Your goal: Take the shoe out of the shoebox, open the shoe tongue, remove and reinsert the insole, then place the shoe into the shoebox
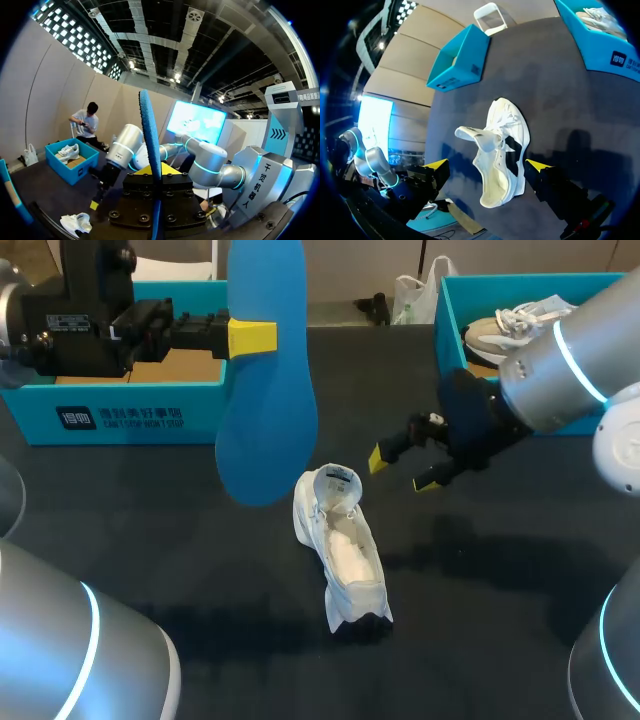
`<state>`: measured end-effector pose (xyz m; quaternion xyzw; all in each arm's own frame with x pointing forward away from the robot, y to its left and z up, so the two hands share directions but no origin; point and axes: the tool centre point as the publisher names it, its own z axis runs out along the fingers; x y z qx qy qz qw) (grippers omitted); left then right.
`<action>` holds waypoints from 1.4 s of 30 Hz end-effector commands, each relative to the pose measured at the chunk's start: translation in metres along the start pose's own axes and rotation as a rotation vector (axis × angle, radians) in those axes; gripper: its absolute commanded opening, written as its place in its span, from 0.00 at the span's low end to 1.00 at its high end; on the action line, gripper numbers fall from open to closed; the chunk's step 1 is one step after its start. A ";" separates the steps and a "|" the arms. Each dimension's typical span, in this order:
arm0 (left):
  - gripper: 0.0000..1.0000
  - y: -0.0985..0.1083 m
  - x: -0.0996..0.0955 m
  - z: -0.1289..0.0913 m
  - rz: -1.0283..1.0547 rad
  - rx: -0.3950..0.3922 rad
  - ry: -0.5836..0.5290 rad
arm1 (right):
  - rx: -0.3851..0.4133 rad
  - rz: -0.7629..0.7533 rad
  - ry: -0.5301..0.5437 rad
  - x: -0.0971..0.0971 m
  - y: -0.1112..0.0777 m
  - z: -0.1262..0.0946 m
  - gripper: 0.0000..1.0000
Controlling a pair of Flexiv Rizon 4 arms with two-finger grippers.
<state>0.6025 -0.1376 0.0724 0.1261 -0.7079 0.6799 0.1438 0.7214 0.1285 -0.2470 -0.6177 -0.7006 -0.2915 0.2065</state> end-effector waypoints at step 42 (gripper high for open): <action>0.00 -0.001 -0.001 0.001 0.000 -0.003 0.000 | 0.046 0.091 0.597 0.084 0.034 -0.058 1.00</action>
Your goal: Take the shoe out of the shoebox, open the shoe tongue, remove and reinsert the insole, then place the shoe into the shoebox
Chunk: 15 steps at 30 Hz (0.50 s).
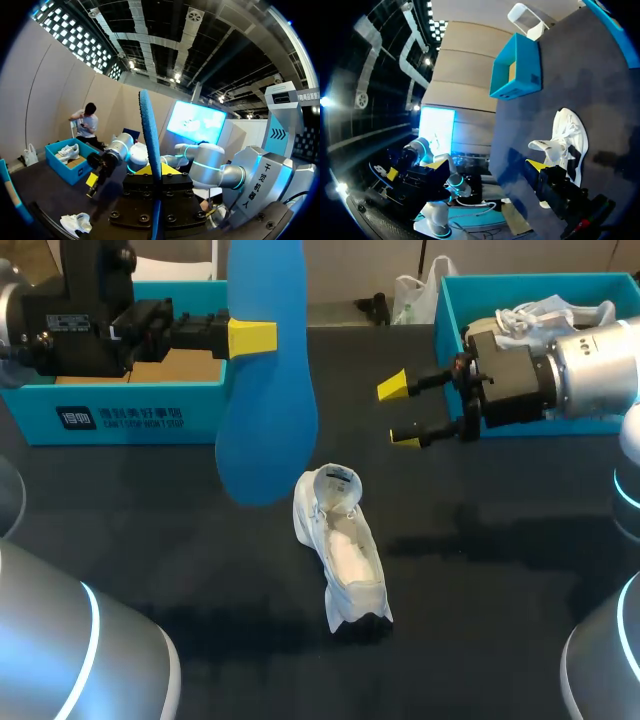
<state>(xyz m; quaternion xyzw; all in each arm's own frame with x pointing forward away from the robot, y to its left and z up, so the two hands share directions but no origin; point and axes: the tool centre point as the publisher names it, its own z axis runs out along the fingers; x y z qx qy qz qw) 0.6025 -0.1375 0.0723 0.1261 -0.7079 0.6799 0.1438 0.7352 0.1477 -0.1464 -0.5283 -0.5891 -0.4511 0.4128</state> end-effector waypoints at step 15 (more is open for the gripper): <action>0.00 0.015 -0.037 0.002 0.620 0.087 0.098 | 0.028 0.148 0.071 0.000 -0.006 0.013 1.00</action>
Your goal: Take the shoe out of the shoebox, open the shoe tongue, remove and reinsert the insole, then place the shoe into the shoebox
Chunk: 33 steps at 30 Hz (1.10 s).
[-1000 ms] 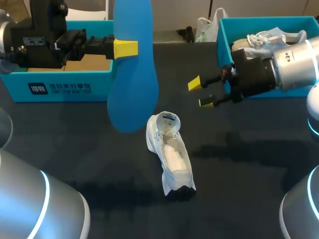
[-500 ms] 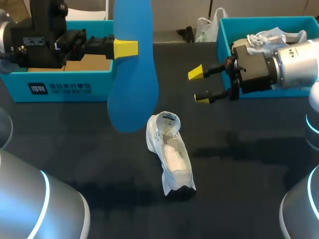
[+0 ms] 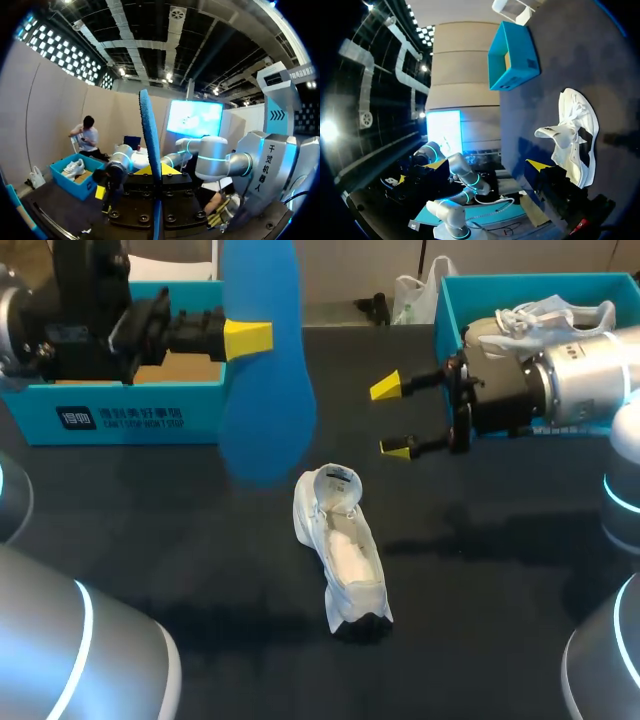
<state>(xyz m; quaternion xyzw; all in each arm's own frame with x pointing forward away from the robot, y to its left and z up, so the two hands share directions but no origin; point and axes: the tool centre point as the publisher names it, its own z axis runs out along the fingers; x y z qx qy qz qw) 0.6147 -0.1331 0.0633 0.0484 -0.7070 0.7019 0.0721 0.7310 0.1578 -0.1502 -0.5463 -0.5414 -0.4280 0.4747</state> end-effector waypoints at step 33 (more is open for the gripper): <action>0.00 0.079 -0.082 0.019 1.363 -0.162 0.076 | -0.007 0.001 0.000 0.000 -0.002 0.002 1.00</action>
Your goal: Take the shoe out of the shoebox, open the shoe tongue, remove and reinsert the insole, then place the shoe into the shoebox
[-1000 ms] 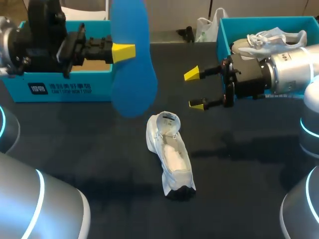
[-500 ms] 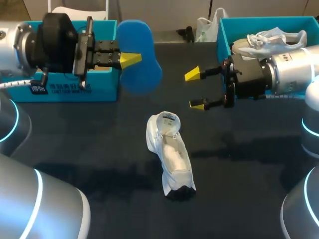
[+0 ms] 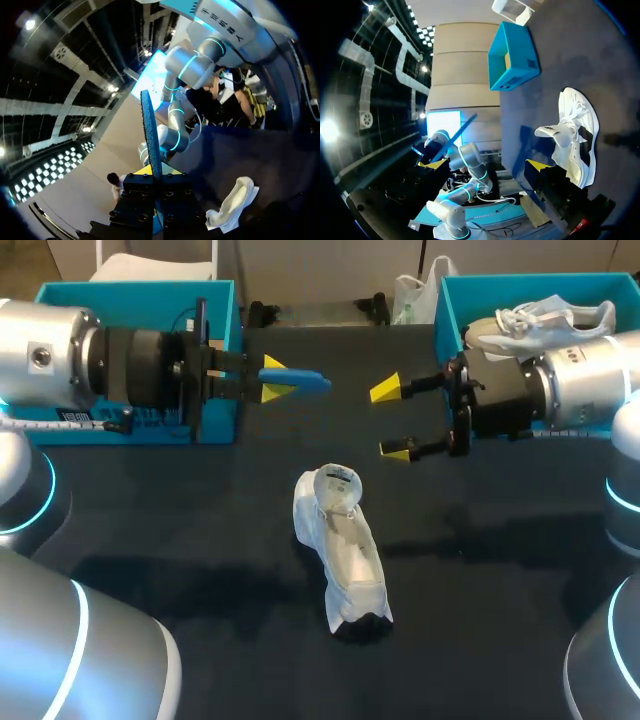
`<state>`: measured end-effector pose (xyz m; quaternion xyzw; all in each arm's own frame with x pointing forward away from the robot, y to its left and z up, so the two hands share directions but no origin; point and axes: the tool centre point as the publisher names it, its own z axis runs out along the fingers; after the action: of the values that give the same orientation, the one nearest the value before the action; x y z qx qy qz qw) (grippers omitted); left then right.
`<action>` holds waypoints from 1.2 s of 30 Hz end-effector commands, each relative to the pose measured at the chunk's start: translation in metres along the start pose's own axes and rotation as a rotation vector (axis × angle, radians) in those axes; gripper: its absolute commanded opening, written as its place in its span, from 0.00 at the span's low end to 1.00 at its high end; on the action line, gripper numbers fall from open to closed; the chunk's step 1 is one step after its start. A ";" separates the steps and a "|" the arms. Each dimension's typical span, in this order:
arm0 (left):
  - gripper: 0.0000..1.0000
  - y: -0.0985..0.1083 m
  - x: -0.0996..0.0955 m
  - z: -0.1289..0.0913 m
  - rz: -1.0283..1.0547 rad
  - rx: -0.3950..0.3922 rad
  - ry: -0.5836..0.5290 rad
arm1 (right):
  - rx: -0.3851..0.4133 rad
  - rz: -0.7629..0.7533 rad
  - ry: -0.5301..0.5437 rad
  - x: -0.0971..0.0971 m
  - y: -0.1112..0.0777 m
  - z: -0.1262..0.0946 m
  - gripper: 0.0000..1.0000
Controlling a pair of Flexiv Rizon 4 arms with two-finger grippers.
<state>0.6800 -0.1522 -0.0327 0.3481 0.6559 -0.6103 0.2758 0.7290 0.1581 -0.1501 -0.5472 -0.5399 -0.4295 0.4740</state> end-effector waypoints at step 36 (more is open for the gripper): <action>0.00 0.069 0.049 0.018 0.831 -0.173 -0.141 | -0.002 0.000 -0.002 0.000 0.000 0.002 1.00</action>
<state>0.7030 -0.1605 -0.0977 0.5265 0.5066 -0.4050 0.5497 0.7288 0.1577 -0.1501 -0.5471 -0.5400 -0.4299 0.4735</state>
